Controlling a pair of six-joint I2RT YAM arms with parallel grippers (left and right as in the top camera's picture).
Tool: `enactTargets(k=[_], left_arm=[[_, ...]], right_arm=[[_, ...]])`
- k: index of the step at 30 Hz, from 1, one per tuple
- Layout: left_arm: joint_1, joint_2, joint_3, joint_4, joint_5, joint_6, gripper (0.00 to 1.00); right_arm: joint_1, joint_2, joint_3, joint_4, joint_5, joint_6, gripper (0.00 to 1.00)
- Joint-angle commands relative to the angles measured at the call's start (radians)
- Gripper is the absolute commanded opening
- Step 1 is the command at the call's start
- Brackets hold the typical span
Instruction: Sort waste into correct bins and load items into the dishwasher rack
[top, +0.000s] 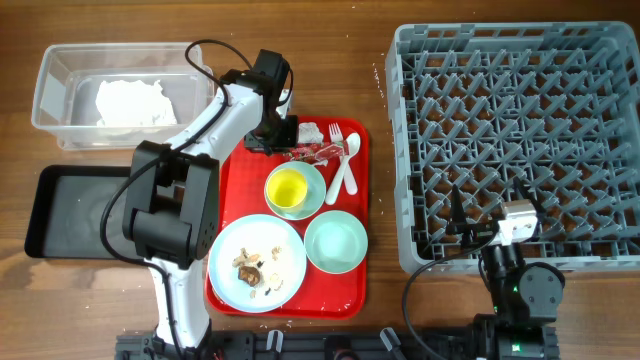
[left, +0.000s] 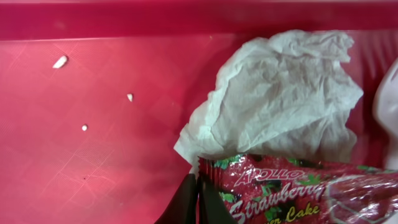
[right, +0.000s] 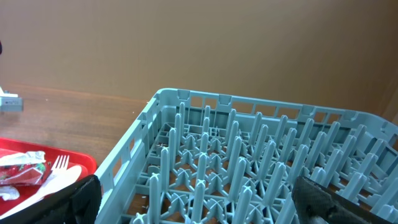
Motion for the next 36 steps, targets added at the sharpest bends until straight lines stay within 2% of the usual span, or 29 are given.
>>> enactTargets(k=[1, 7, 12, 13, 14, 17, 18, 19, 20, 27, 33, 36], left_arm=[[0.024, -0.003, 0.01, 0.003, 0.003, -0.103, 0.04], [0.118, -0.118, 0.016, 0.003, -0.04, -0.254, 0.04], [0.156, -0.21, 0.016, 0.005, -0.005, -0.266, 0.04], [0.152, -0.215, 0.016, 0.008, 0.023, -0.266, 0.08], [0.142, -0.214, 0.015, 0.019, 0.08, -0.241, 0.27], [0.101, -0.194, 0.014, 0.031, 0.11, -0.146, 0.52], [0.072, -0.18, 0.014, 0.037, 0.108, -0.093, 0.69], [0.055, -0.17, 0.014, 0.043, 0.106, -0.069, 0.82], [0.037, -0.154, 0.014, 0.051, 0.092, -0.058, 0.9], [-0.019, -0.033, 0.014, 0.117, 0.037, -0.066, 0.9], [-0.019, 0.041, 0.014, 0.139, -0.056, -0.109, 0.82], [-0.024, 0.069, 0.014, 0.135, -0.056, -0.108, 0.63]], right_arm=[[-0.005, -0.007, -0.002, 0.003, 0.005, -0.01, 1.0], [-0.005, -0.007, -0.002, 0.003, 0.005, -0.01, 1.0], [-0.005, -0.007, -0.002, 0.003, 0.005, -0.01, 1.0], [-0.005, -0.007, -0.002, 0.003, 0.005, -0.01, 1.0], [-0.005, -0.007, -0.002, 0.003, 0.005, -0.01, 1.0], [-0.005, -0.007, -0.002, 0.003, 0.005, -0.01, 1.0], [-0.005, -0.007, -0.002, 0.003, 0.005, -0.01, 1.0], [-0.005, -0.007, -0.002, 0.003, 0.005, -0.01, 1.0], [-0.005, -0.007, -0.002, 0.003, 0.005, -0.01, 1.0], [-0.005, -0.007, -0.002, 0.003, 0.005, -0.01, 1.0], [-0.005, -0.007, -0.002, 0.003, 0.005, -0.01, 1.0], [-0.005, -0.007, -0.002, 0.003, 0.005, -0.01, 1.0]])
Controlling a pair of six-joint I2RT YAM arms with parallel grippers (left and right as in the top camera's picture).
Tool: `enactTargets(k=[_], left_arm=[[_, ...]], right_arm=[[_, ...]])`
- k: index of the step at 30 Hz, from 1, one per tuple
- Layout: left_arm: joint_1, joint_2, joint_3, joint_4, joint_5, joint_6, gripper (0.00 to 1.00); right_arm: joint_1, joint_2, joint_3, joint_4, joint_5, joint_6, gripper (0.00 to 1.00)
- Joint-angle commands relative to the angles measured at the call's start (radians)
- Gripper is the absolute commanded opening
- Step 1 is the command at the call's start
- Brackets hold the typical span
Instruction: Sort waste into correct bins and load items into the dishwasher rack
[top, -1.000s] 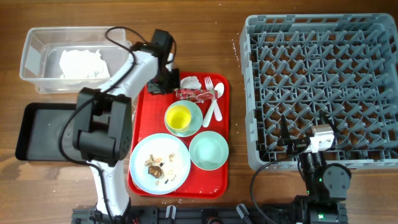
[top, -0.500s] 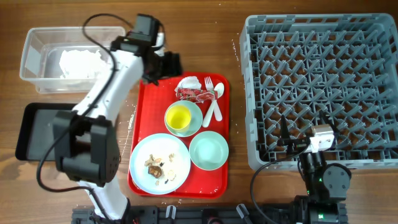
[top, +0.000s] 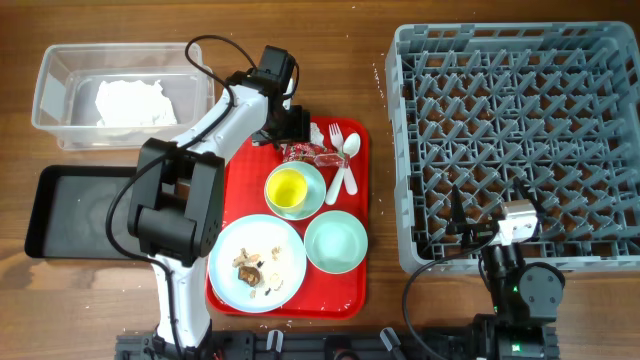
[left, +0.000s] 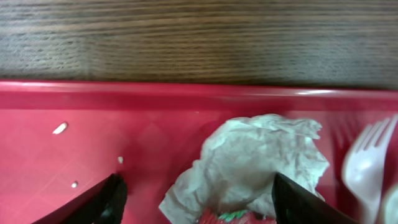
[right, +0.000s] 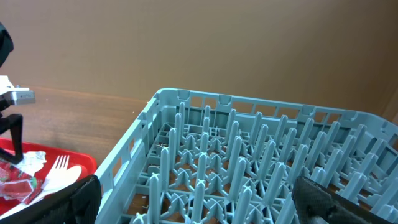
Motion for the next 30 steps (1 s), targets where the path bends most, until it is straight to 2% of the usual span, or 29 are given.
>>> enactTargets(k=[1, 4, 6, 7, 10, 13, 18, 30], left_arm=[[-0.01, 0.05, 0.009, -0.004, -0.024, -0.004, 0.59], [-0.013, 0.06, 0.009, -0.005, -0.024, -0.004, 0.45], [-0.013, 0.06, 0.009, -0.012, -0.024, -0.005, 0.13], [-0.012, 0.06, 0.01, -0.018, -0.024, -0.005, 0.04], [-0.008, 0.037, 0.01, -0.034, -0.024, -0.008, 0.04], [0.008, -0.045, 0.011, -0.066, -0.1, -0.082, 0.04], [0.072, -0.199, 0.011, -0.143, -0.205, -0.085, 0.04], [0.218, -0.362, 0.011, -0.115, -0.207, -0.156, 0.04]], right_arm=[[-0.005, -0.007, -0.002, 0.003, 0.005, -0.01, 1.0], [-0.005, -0.007, -0.002, 0.003, 0.005, -0.01, 1.0], [-0.005, -0.007, -0.002, 0.003, 0.005, -0.01, 1.0], [-0.005, -0.007, -0.002, 0.003, 0.005, -0.01, 1.0], [-0.005, -0.007, -0.002, 0.003, 0.005, -0.01, 1.0], [-0.005, -0.007, -0.002, 0.003, 0.005, -0.01, 1.0], [-0.005, -0.007, -0.002, 0.003, 0.005, -0.01, 1.0], [-0.005, -0.007, -0.002, 0.003, 0.005, -0.01, 1.0]])
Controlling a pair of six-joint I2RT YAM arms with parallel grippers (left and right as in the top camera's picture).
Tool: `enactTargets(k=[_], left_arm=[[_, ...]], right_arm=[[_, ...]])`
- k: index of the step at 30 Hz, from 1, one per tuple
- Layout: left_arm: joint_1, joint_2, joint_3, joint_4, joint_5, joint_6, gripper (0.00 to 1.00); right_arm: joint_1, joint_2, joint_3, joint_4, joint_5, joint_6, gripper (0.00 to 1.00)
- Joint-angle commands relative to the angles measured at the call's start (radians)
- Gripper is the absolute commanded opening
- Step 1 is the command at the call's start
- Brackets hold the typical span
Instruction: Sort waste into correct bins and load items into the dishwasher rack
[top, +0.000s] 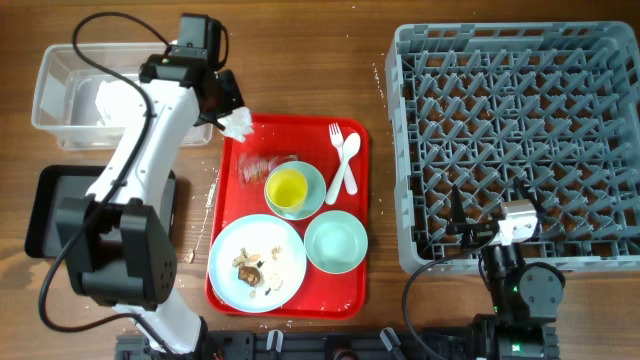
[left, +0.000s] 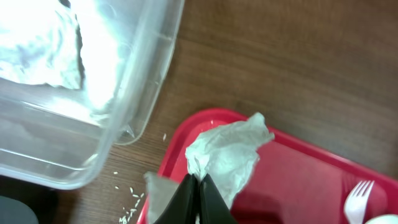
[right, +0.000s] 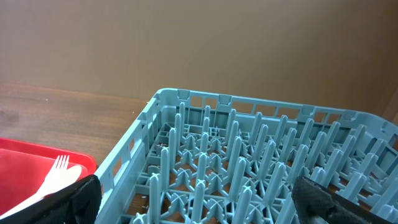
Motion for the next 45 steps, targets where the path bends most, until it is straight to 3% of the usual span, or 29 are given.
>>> enactTargets(k=[1, 9, 13, 17, 19, 21, 23, 28, 30, 35, 39, 45], left_arm=[[0.023, -0.087, 0.002, 0.018, -0.014, -0.036, 0.04], [0.143, -0.152, 0.002, 0.22, -0.059, -0.15, 0.04], [0.251, -0.147, 0.002, 0.239, -0.113, -0.219, 0.06], [0.303, -0.103, 0.0, 0.239, -0.114, -0.219, 0.21], [0.314, -0.07, 0.0, 0.239, -0.114, -0.219, 0.36], [0.314, -0.058, 0.0, 0.23, -0.113, -0.219, 0.64], [0.312, -0.068, 0.001, 0.2, -0.058, -0.217, 0.64], [0.28, -0.134, 0.0, 0.031, 0.25, -0.199, 0.57], [0.232, -0.141, 0.0, -0.05, 0.306, -0.089, 0.56], [0.087, -0.136, -0.01, -0.227, 0.297, 0.037, 0.61], [-0.013, -0.132, -0.074, -0.222, 0.193, 0.036, 0.66], [-0.031, -0.077, -0.175, -0.154, 0.16, 0.059, 0.64]], right_arm=[[-0.005, -0.007, -0.002, 0.003, 0.005, -0.01, 1.0], [-0.005, -0.007, -0.002, 0.003, 0.005, -0.01, 1.0], [-0.005, -0.007, -0.002, 0.003, 0.005, -0.01, 1.0], [-0.005, -0.007, -0.002, 0.003, 0.005, -0.01, 1.0], [-0.005, -0.007, -0.002, 0.003, 0.005, -0.01, 1.0], [-0.005, -0.007, -0.002, 0.003, 0.005, -0.01, 1.0], [-0.005, -0.007, -0.002, 0.003, 0.005, -0.01, 1.0], [-0.005, -0.007, -0.002, 0.003, 0.005, -0.01, 1.0], [-0.005, -0.007, -0.002, 0.003, 0.005, -0.01, 1.0], [-0.005, -0.007, -0.002, 0.003, 0.005, -0.01, 1.0], [-0.005, -0.007, -0.002, 0.003, 0.005, -0.01, 1.0], [-0.005, -0.007, -0.002, 0.003, 0.005, -0.01, 1.0]])
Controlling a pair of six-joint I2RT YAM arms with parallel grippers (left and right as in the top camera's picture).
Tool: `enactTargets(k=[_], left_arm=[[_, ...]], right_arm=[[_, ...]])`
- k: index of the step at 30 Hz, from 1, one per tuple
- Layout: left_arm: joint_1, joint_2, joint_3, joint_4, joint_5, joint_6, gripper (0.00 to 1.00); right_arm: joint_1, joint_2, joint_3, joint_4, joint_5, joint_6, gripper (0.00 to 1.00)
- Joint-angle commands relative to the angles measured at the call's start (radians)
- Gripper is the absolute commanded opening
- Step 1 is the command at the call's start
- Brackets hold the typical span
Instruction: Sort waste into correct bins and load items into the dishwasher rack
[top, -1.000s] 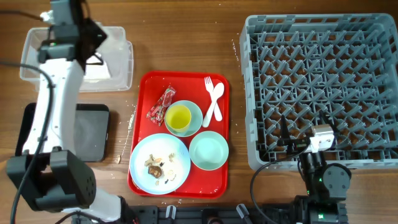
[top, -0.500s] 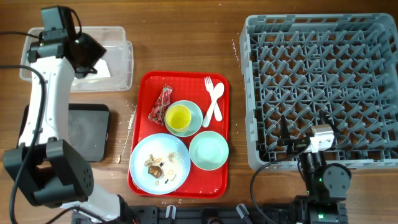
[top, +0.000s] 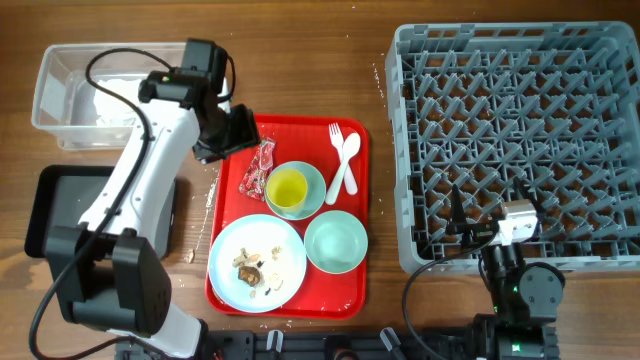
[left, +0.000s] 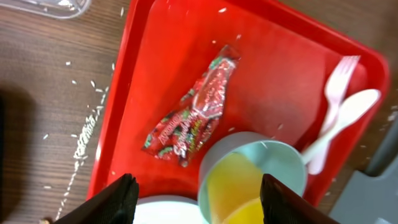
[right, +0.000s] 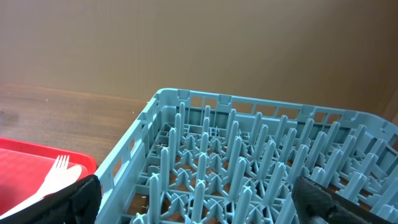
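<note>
My left gripper (top: 225, 135) hangs open and empty over the left part of the red tray (top: 352, 285). In the left wrist view its fingers (left: 109, 199) stand wide apart above a red strawberry-cake wrapper (left: 193, 118) lying flat on the tray. Next to the wrapper (top: 258, 168) stands a yellow cup (top: 290, 188) in a teal bowl. On the tray too are a white fork and spoon (top: 345, 160), a plate with food scraps (top: 257, 263) and a second teal bowl (top: 336, 243). My right gripper (right: 199, 205) rests open at the near edge of the grey dishwasher rack (top: 520, 130).
A clear bin (top: 70, 95) holding white tissue stands at the back left, partly hidden by my left arm. A black bin (top: 55, 210) lies in front of it. Rice grains are scattered on the wood (left: 84, 130) left of the tray.
My left gripper was shut on a crumpled tissue at the tray's back left corner, beside the clear bin. Now it is open and empty over the wrapper. The tissue is gone from it.
My left gripper was shut low on the tray beside the tissue and wrapper. Then it stood open over the tissue. Then it held the tissue near the clear bin, and the wrapper lay further left on the tray. Now it is open above the wrapper. The right arm stayed still.
</note>
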Motion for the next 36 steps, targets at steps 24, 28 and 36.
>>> enactTargets(k=[24, 28, 36], left_arm=[[-0.001, 0.332, -0.088, 0.273, 0.003, 0.161, 0.36], [-0.001, 0.332, -0.088, 0.271, 0.003, 0.161, 0.09], [0.023, 0.249, 0.06, 0.188, -0.053, 0.06, 0.04]], right_arm=[[-0.005, -0.007, -0.002, 0.003, 0.005, -0.01, 1.0], [-0.005, -0.007, -0.002, 0.003, 0.005, -0.01, 1.0], [-0.005, -0.007, -0.002, 0.003, 0.005, -0.01, 1.0]])
